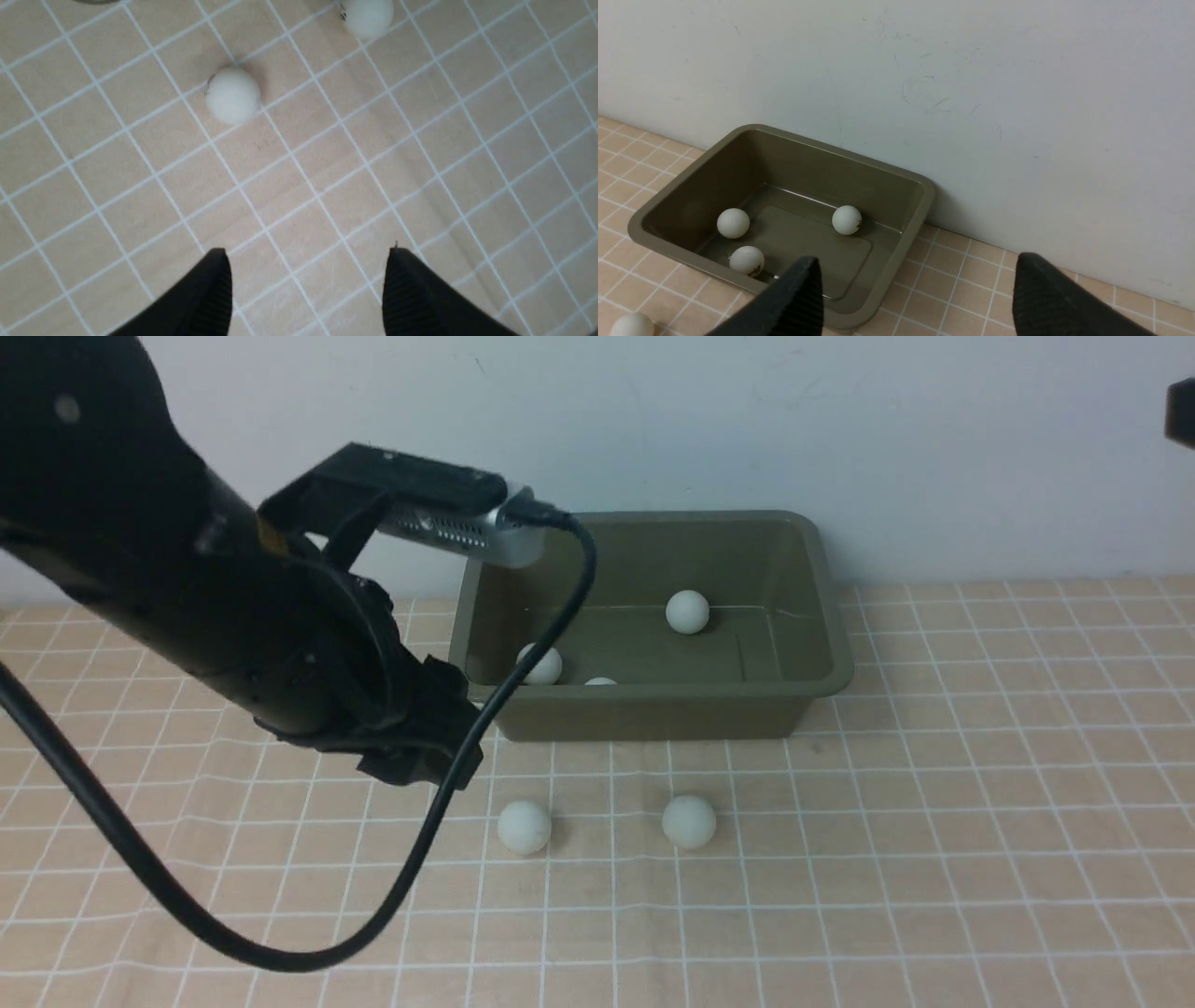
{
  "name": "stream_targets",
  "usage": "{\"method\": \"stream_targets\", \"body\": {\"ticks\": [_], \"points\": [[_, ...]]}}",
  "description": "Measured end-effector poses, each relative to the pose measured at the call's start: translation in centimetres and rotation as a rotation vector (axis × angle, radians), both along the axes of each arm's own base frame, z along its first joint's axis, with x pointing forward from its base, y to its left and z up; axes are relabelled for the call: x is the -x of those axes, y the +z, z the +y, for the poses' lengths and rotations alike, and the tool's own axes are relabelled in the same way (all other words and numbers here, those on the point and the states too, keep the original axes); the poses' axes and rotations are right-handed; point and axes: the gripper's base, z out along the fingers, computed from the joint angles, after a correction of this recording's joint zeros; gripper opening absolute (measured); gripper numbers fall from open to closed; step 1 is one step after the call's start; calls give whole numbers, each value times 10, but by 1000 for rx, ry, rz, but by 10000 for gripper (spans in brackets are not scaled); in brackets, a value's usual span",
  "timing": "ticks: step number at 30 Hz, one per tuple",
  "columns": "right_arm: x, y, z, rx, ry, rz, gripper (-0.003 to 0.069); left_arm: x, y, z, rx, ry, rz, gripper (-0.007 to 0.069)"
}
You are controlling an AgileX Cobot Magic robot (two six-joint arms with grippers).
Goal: Put the table tennis balls into the box on the light coffee tablecloth.
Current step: 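Reach for and grasp a ping pong ball on the table beside the basket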
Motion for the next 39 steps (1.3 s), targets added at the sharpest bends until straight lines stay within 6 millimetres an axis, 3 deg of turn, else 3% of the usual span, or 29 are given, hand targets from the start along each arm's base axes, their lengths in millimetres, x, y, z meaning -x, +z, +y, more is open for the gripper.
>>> {"method": "stream_targets", "body": {"ticks": [4, 9, 12, 19, 22, 29, 39], "points": [[0, 0, 0, 0, 0, 0, 496, -7, -38, -3, 47, 55, -51, 395], [0, 0, 0, 1, 0, 0, 496, -24, -71, -8, 111, 133, -118, 399], [0, 0, 0, 1, 0, 0, 496, -33, -80, -11, 128, 159, -146, 424], [0, 0, 0, 1, 0, 0, 496, -47, -110, -16, 101, 170, -114, 561], [0, 0, 0, 1, 0, 0, 496, -51, -124, -19, 96, 186, -78, 577], [0, 0, 0, 1, 0, 0, 496, -59, -140, -21, 106, 222, -75, 577], [0, 0, 0, 0, 0, 0, 496, -63, -146, -22, 108, 234, -88, 577]]}}
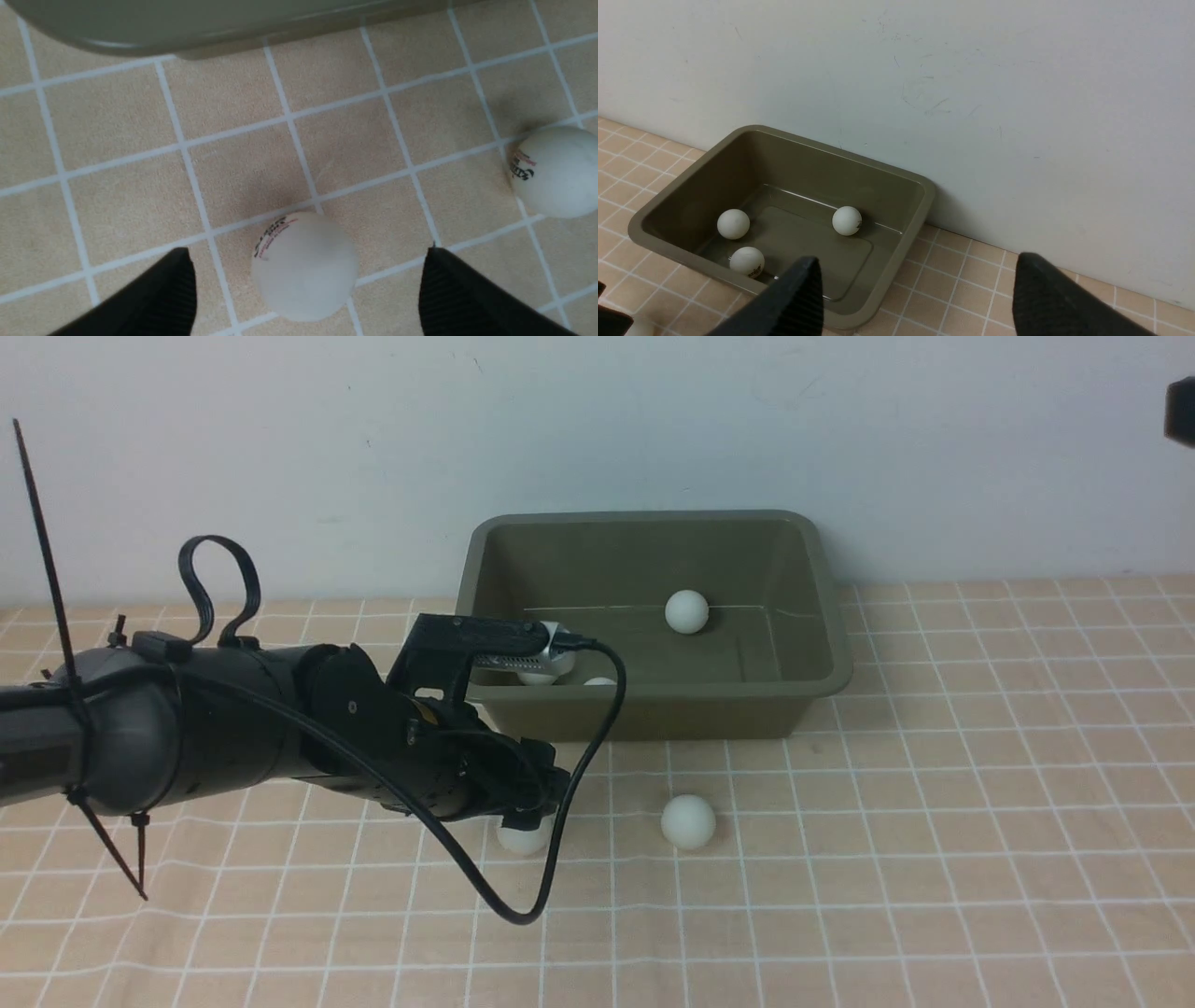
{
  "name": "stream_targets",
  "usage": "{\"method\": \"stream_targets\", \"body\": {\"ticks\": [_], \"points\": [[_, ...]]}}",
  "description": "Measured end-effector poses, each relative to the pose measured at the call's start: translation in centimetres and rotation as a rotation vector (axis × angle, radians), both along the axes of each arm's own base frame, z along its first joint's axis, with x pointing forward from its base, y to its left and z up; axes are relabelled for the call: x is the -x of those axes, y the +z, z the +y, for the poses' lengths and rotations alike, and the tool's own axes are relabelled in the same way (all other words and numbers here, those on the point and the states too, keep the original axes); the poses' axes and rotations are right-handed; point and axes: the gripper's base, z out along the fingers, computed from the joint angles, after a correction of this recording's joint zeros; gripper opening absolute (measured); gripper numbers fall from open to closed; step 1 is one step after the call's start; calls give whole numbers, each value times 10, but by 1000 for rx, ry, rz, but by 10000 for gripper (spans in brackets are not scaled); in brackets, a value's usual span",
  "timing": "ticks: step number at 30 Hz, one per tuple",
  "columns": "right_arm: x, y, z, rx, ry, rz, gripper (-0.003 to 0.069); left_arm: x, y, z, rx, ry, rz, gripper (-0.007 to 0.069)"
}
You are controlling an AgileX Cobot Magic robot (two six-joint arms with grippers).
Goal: Put the table tennis balls into the box on the light coffee tablecloth.
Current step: 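Reach for and grasp a ping pong ball on the table beside the basket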
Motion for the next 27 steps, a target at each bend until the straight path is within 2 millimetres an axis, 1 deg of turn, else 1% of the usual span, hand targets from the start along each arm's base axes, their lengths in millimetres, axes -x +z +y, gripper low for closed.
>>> {"method": "stream_targets", "body": {"ticks": [3, 5, 10, 19, 27], "points": [[0, 0, 0, 0, 0, 0, 496, 1, -8, -5, -15, -22, 18, 577], [0, 0, 0, -3, 1, 0, 496, 3, -12, -11, -28, -55, 15, 577], [0, 0, 0, -3, 1, 0, 496, 4, -15, -22, -32, -87, -24, 577], [0, 0, 0, -4, 2, 2, 496, 1, -21, -23, -36, -79, -43, 577], [0, 0, 0, -4, 3, 2, 496, -3, -38, -24, -57, -77, -35, 577]]}}
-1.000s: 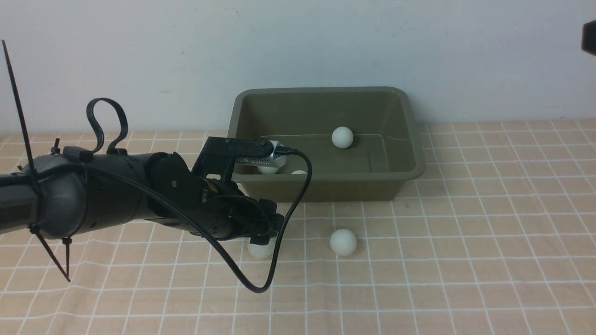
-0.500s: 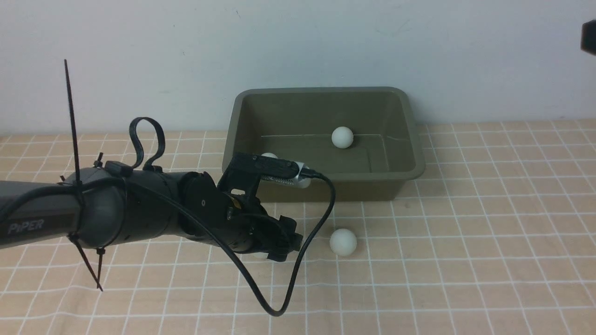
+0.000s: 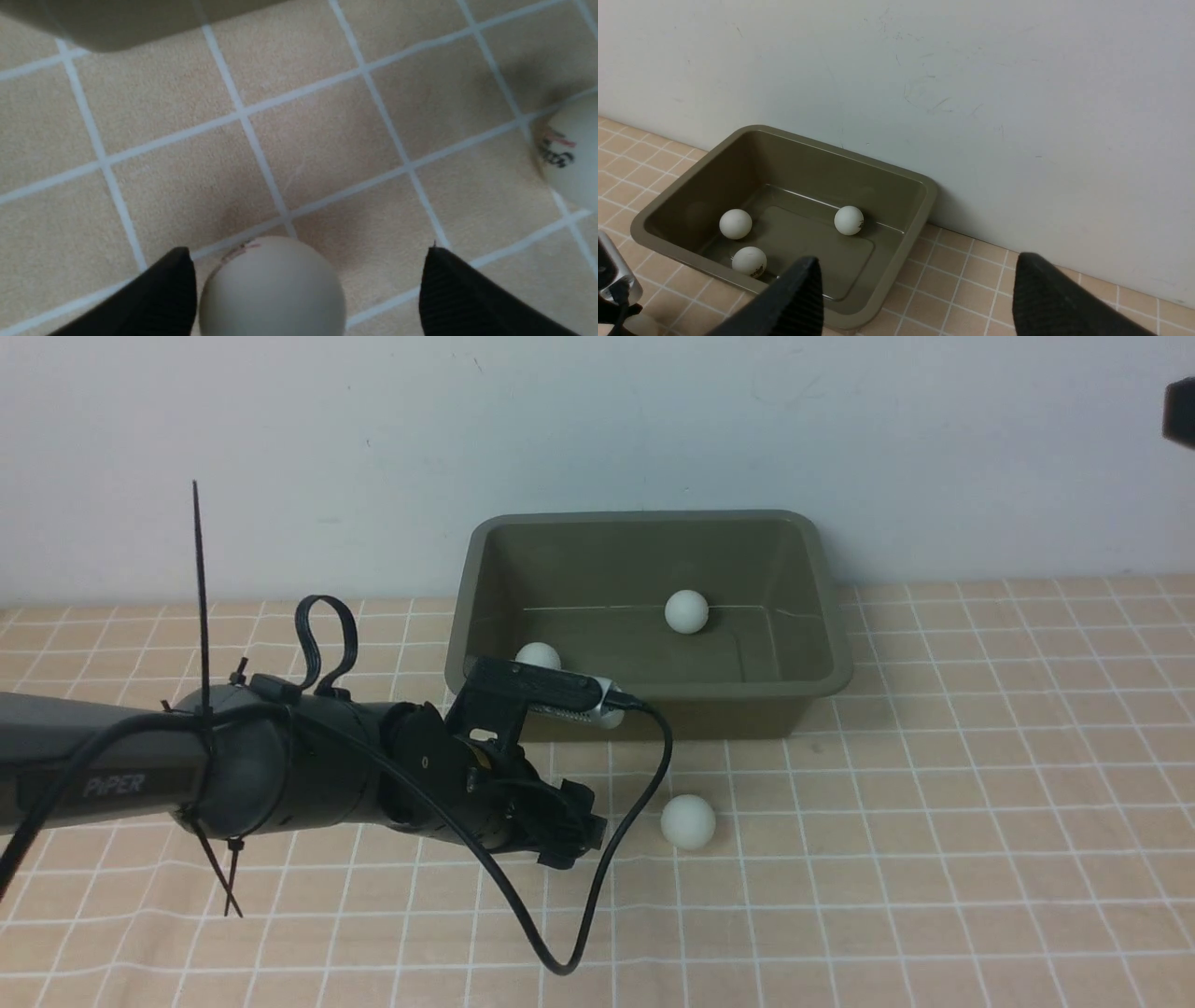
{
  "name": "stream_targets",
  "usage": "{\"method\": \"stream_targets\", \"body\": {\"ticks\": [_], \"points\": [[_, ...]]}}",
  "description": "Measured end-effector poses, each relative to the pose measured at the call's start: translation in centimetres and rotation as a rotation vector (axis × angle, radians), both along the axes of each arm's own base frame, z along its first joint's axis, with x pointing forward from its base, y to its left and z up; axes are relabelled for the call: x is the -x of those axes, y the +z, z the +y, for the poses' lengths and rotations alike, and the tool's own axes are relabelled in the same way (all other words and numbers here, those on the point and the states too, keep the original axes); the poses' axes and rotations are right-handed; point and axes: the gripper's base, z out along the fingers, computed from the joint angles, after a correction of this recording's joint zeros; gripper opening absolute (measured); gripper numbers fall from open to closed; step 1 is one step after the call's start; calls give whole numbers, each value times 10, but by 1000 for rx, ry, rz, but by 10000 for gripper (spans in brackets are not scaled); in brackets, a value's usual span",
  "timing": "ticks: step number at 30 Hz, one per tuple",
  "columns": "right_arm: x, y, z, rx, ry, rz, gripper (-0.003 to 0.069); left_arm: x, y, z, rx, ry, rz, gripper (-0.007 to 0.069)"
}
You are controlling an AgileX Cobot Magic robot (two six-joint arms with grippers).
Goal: Put the table tennis balls into the box on the light coffee tablecloth.
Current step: 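Reach for and grasp a ping pong ball on the table beside the basket, then drop the ball into the bin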
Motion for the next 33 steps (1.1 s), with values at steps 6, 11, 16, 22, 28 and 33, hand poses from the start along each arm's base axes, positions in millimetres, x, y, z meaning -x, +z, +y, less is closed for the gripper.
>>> {"method": "stream_targets", "body": {"ticks": [6, 11, 16, 22, 28, 33], "points": [[0, 0, 0, -2, 0, 0, 496, -2, -2, 0, 1, 6, -15, 491], [0, 0, 0, -2, 0, 0, 496, -2, -2, 0, -6, -6, -22, 342], [0, 0, 0, -2, 0, 0, 496, 2, 13, 1, -23, -61, -46, 346], [0, 0, 0, -2, 0, 0, 496, 13, 83, 7, 38, -95, -245, 346], [0, 0, 0, -2, 0, 0, 496, 16, 125, 12, 56, -109, -460, 346], [0, 0, 0, -2, 0, 0, 496, 3, 135, 8, 26, -146, -501, 346]]}}
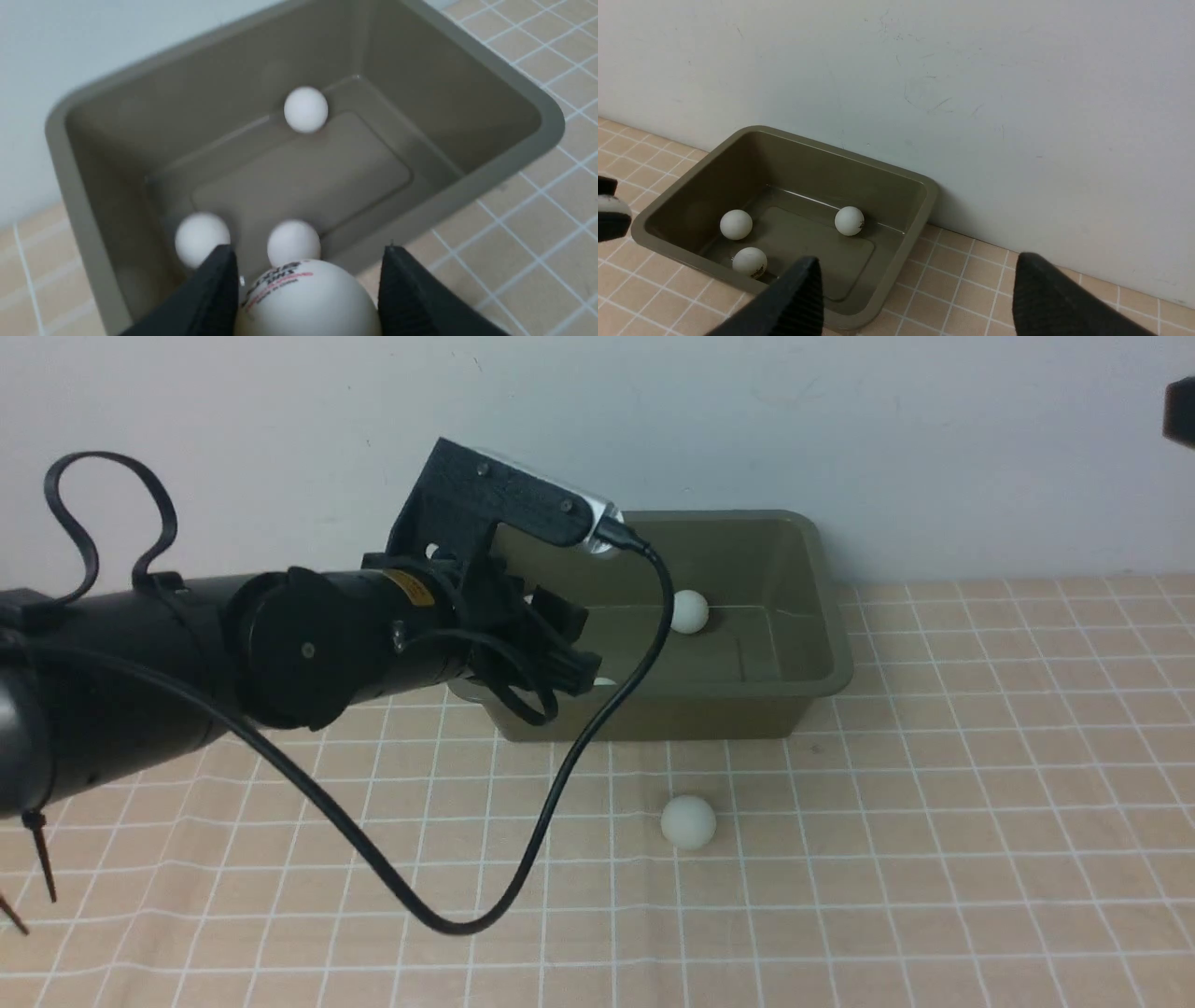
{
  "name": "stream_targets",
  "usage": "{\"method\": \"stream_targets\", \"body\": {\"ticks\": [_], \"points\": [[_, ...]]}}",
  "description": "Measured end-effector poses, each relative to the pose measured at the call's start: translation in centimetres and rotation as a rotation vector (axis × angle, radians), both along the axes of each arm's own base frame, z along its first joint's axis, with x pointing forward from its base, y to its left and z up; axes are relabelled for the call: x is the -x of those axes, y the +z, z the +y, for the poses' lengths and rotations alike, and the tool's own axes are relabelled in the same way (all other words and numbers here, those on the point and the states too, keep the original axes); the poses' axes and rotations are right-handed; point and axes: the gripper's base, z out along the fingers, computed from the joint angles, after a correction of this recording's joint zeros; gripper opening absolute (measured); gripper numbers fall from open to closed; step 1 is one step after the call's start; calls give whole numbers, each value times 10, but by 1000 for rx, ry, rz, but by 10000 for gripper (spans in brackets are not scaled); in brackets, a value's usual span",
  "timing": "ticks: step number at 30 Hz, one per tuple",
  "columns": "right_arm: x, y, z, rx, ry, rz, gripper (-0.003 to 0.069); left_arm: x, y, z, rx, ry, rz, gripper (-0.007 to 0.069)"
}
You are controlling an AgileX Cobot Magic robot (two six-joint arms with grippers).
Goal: Put the table tennis balls into the box on the light coffee tablecloth.
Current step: 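Drop the ball into the bin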
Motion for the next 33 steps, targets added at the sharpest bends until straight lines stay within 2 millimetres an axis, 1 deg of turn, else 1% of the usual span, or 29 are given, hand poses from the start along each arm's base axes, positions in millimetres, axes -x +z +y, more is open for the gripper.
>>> {"method": "stream_targets", "body": {"ticks": [5, 9, 11, 12, 15, 20, 25, 27, 31, 33], "points": [[0, 0, 0, 0, 0, 0, 496, -41, 8, -3, -14, 11, 18, 346], [0, 0, 0, 0, 0, 0, 496, -74, -2, -6, -40, -1, 114, 346], [0, 0, 0, 0, 0, 0, 496, -85, -5, -8, -46, -12, 165, 346], [0, 0, 0, 0, 0, 0, 496, -88, -7, -9, -48, -15, 177, 346], [0, 0, 0, 0, 0, 0, 496, -106, -18, -15, -56, -27, 223, 346], [0, 0, 0, 0, 0, 0, 494, -118, -21, -22, -25, -34, 245, 346], [0, 0, 0, 0, 1, 2, 494, -121, -22, -24, -33, -48, 258, 352], [0, 0, 0, 0, 2, 3, 494, -121, -23, -24, -41, -56, 258, 383], [0, 0, 0, 0, 2, 3, 494, -121, -25, -25, -50, -65, 270, 499], [0, 0, 0, 0, 2, 3, 494, -119, -26, -25, -54, -71, 282, 525]]}}
